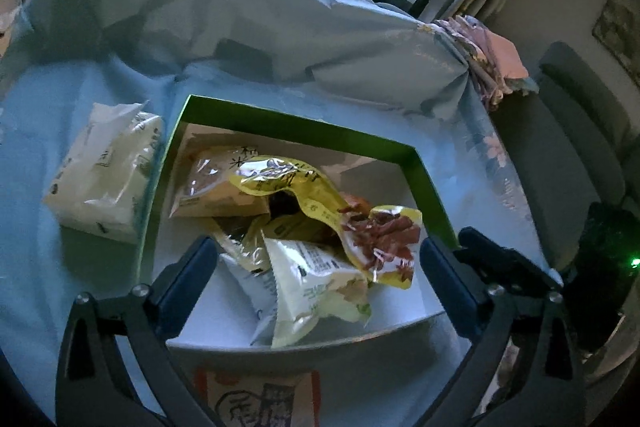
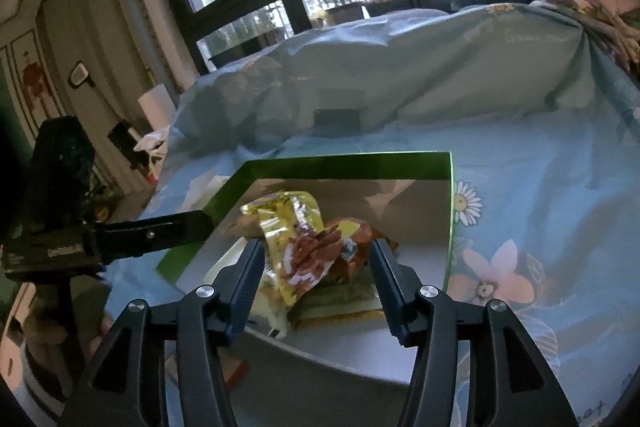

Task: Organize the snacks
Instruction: 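Carry the yellow bag into the box and open the left gripper, then move the left tool toward the white biscuit packet with blue label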

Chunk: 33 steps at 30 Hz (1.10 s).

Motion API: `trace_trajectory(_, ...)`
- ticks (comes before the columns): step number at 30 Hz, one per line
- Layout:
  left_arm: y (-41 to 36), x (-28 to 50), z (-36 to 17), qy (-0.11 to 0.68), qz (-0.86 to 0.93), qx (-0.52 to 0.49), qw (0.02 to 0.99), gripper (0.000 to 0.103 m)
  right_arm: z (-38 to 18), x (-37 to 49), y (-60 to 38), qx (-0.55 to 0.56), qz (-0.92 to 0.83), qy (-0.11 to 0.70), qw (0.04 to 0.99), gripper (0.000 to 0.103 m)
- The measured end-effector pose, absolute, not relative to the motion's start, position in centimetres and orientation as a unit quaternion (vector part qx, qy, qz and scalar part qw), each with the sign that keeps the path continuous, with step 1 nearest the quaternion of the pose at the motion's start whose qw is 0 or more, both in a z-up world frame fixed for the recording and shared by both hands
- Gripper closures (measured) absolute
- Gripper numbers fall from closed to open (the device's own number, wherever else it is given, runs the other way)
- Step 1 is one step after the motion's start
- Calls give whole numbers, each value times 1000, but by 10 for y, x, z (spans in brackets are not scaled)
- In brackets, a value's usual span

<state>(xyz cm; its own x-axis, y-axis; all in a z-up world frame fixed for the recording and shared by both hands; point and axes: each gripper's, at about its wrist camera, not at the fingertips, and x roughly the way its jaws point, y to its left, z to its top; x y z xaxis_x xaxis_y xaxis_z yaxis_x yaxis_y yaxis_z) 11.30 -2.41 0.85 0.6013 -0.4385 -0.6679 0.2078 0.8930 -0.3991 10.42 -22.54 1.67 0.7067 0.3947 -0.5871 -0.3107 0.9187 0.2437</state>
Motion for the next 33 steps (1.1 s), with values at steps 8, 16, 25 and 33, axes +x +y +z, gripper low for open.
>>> trace_trajectory(8, -23, 92, 12, 399, -156, -103, 898, 1, 26, 72, -218, 47, 224, 323, 918, 48)
trace_trajectory(16, -20, 69, 15, 393, -144, -78, 905, 1, 13, 48, -194, 19, 256, 341, 904, 48)
trace_trajectory(25, -12, 48, 6, 402, -130, -64, 904, 1, -11, 40, -171, 13, 274, 373, 886, 48)
trace_trajectory(33, 14, 41, -47, 495, -166, -151, 839, 1, -51, 33, -146, -5, 294, 428, 855, 48)
